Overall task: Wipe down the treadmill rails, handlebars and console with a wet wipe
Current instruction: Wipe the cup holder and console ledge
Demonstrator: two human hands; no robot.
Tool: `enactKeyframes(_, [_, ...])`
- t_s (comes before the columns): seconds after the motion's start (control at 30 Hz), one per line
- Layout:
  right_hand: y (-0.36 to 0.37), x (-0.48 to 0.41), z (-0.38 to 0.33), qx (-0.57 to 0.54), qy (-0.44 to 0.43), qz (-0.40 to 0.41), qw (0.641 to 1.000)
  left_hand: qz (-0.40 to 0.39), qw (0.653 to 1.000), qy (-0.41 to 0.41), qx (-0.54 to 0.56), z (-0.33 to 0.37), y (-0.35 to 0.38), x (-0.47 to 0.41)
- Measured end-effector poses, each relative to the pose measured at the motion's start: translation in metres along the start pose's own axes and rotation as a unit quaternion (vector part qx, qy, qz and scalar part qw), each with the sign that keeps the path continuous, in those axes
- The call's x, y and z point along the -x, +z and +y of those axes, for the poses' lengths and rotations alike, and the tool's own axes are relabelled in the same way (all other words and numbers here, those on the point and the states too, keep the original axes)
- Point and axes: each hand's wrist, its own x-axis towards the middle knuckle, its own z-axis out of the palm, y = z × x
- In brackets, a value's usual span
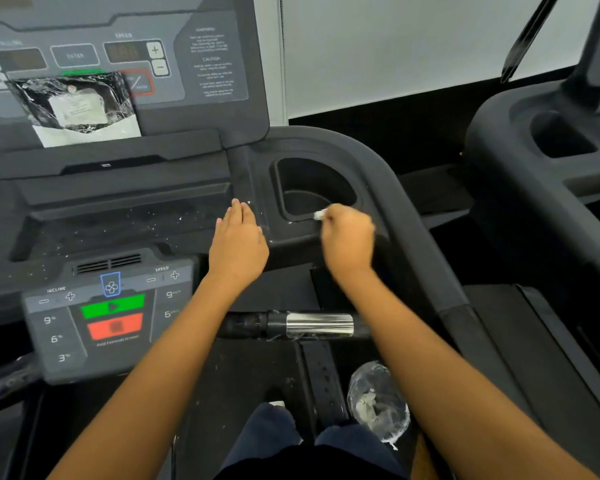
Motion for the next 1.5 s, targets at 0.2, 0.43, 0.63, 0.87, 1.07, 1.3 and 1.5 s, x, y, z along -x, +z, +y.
enactKeyframes(0.2, [0.004,0.014,-0.02,-0.021,-0.132,-0.062,0.989,0.009,1.0,0.004,-0.002,0.002,0.001,0.001])
enactKeyframes(0.43, [-0.009,-0.007,0.022,0.023,-0.057,-0.007,0.998,0.045,0.999,0.017,-0.005,-0.002,0.006,0.002])
enactKeyframes(0.63, [0.041,0.005,-0.055,-0.046,-0.172,-0.082,0.981,0.056,0.998,0.022,0.023,-0.005,0.005,-0.004])
enactKeyframes(0.87, [0.037,0.013,-0.03,-0.025,-0.153,-0.015,0.988,0.056,0.998,0.034,0.024,-0.006,0.002,-0.011])
enactKeyframes(1.07, [0.041,0.007,-0.036,-0.035,-0.129,-0.032,0.991,0.067,0.997,0.038,0.012,-0.003,0.006,-0.015])
enactKeyframes(1.3, [0.003,-0.002,0.012,-0.013,-0.136,-0.066,0.988,0.098,0.994,0.042,0.007,-0.006,0.01,-0.013])
enactKeyframes(1.5, [-0.013,-0.062,0.053,0.031,0.013,-0.022,0.999,0.111,0.994,0.009,0.006,0.01,0.015,-0.016])
